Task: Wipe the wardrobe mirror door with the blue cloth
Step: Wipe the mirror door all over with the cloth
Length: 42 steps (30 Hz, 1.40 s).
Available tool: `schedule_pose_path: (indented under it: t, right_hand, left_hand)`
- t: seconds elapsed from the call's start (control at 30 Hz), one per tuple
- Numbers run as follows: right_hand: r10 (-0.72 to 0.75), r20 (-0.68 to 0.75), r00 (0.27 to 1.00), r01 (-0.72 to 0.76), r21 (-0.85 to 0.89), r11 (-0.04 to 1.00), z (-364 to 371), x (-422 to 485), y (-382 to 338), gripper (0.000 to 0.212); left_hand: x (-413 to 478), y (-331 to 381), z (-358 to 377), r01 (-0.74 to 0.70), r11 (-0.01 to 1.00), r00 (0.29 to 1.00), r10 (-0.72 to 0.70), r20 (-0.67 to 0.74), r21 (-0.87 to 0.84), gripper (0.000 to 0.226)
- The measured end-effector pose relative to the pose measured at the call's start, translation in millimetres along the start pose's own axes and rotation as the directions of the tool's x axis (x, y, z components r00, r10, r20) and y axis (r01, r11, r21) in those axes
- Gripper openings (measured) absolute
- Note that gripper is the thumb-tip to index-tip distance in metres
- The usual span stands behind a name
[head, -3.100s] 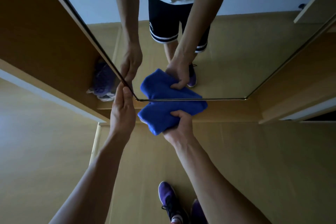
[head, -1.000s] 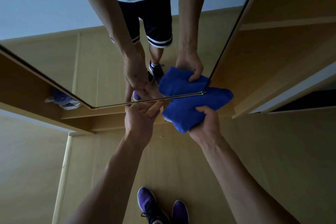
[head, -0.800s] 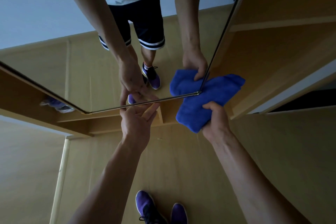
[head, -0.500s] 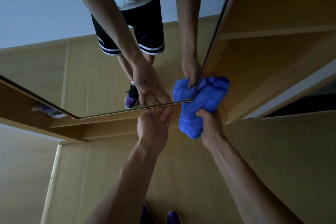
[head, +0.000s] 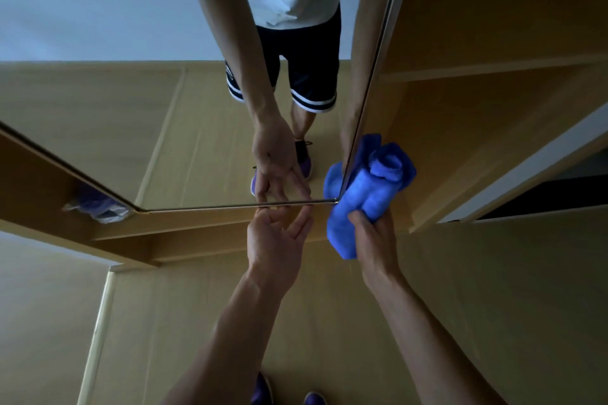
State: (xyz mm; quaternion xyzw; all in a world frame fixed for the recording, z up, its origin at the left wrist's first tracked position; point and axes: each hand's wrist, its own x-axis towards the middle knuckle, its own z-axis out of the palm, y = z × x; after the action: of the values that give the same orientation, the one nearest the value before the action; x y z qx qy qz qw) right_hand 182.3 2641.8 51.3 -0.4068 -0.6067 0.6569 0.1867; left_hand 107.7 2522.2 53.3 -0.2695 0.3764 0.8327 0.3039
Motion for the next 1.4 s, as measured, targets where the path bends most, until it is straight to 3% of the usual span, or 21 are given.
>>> schedule_pose_path:
  t: [0.1,0.2,0.4,0.53,0.8,1.07,1.17,1.4]
  right_hand:
    - [0.077,0.069,0.995,-0.08,0.052,0.995,10,-6,11,0.031]
    - [-0.103,-0.05,0.993,0.105,0.039,0.994,12,-3,-16,0.034]
    - [-0.302,-0.043,0.952,0.305,0.101,0.947,4,-22,-88,0.015]
    - [-0.293,-0.059,0.954,0.296,0.055,0.954,5,-33,-89,0.006]
    - [-0.079,-0.065,0.995,0.083,0.073,0.994,13,-33,-75,0.037]
    - [-0.28,-0.143,0.949,0.305,0.207,0.93,11,-39,-147,0.028]
    - [-0.245,-0.16,0.956,0.27,0.163,0.949,10,-37,-142,0.023]
    - [0.081,-0.071,0.994,-0.081,0.015,0.997,16,-37,-78,0.02]
  left_hand:
    - [-4,5,0,0.021,1.0,0.996,-0.02,0.086,-0.006,0.024]
    - [-10,10,1,0.017,1.0,0.996,-0.018,0.086,0.015,0.023]
    - [-12,9,-10,0.041,0.999,0.996,-0.041,0.078,-0.003,0.022]
    - [-14,10,-5,0.056,0.998,0.996,-0.054,0.075,-0.017,0.026]
    - [-12,13,-13,0.082,0.996,0.991,-0.085,0.102,0.04,0.018]
    - [-18,21,-15,0.151,0.987,0.984,-0.156,0.09,0.062,0.026]
    - [-14,29,-11,0.168,0.982,0.982,-0.175,0.077,0.085,0.024]
    - [-32,36,-2,0.192,0.973,0.977,-0.201,0.066,0.13,0.016]
